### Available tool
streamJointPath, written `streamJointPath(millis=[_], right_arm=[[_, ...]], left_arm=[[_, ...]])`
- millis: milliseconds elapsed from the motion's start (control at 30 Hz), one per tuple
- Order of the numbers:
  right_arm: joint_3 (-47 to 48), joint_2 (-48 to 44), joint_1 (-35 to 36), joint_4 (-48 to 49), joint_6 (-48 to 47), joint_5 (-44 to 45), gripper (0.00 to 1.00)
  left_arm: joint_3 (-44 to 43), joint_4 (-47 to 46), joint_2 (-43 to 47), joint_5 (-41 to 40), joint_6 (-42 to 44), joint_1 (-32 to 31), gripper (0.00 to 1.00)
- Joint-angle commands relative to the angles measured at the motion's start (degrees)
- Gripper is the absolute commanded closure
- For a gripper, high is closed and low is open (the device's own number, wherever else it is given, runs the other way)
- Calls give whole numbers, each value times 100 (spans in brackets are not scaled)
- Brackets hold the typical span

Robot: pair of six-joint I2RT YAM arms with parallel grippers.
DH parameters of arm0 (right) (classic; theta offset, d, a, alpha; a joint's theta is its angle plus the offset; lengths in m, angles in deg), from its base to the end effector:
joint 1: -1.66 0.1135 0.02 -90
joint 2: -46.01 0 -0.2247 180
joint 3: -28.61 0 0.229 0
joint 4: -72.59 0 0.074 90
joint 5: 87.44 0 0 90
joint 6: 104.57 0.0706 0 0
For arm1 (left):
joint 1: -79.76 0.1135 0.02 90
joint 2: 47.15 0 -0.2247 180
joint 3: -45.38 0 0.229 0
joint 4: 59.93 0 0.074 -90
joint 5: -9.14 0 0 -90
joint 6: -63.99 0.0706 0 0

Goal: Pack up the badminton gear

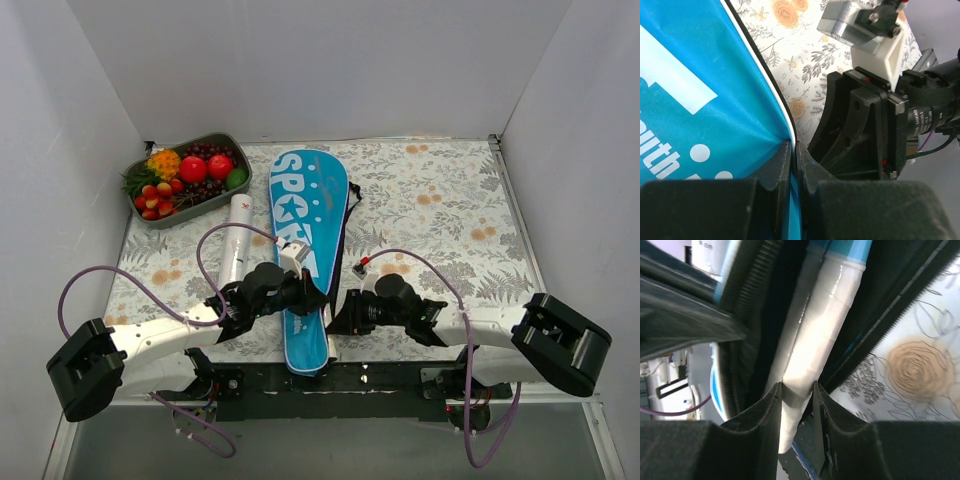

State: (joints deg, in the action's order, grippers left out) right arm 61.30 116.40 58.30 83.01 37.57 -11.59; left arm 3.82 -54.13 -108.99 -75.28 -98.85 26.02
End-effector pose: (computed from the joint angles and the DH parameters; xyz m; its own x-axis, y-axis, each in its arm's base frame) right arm 0.1244 0.2203 0.1198 -0.8884 0.0428 -0.4570 -0.3714 0.5181 0.7705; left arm 0.1473 -0.2124 0.1688 -0.8929 -0.3906 -0.2242 0.0036 0.4916 -0.8708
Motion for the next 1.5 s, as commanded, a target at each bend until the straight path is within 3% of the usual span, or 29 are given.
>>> streamJointPath(millis=[0, 167, 233, 400, 433, 467, 567, 700, 800, 1000, 1167, 1467], right_arm=[[202, 378, 22, 2086, 235, -596, 75], [43, 818, 22, 3344, 420, -834, 75], [87, 819, 22, 3189, 306, -835, 75], [359, 546, 31, 1689, -309, -423, 63], [438, 520, 22, 1380, -536, -343, 58], [508, 511, 22, 1151, -660, -273, 45], [693, 292, 22, 394, -1003, 69, 32], [869, -262, 22, -756, -1390, 1051, 26], [888, -710, -13, -1566, -1479, 1719, 23], [413, -1230, -258, -1822, -1136, 2276, 21], [360, -747, -540, -1463, -1127, 2399, 23], [1106, 642, -707, -1093, -1233, 2593, 24]], left_arm=[[193, -608, 129, 443, 7, -23, 100], [457, -801, 181, 505, -29, -23, 100], [492, -828, 243, 522, -29, -32, 100], [440, -749, 287, 505, 33, -23, 100], [422, -740, 270, 496, 59, -32, 100], [413, -714, 243, 496, 68, -32, 100], [334, -635, 234, 505, 94, -32, 100], [352, -573, 357, 496, 112, -32, 100], [369, -555, 419, 505, 103, -32, 100], [405, -669, 463, 619, 77, -32, 100], [352, -731, 472, 698, 94, -23, 100], [431, -784, 463, 742, 94, -14, 100]])
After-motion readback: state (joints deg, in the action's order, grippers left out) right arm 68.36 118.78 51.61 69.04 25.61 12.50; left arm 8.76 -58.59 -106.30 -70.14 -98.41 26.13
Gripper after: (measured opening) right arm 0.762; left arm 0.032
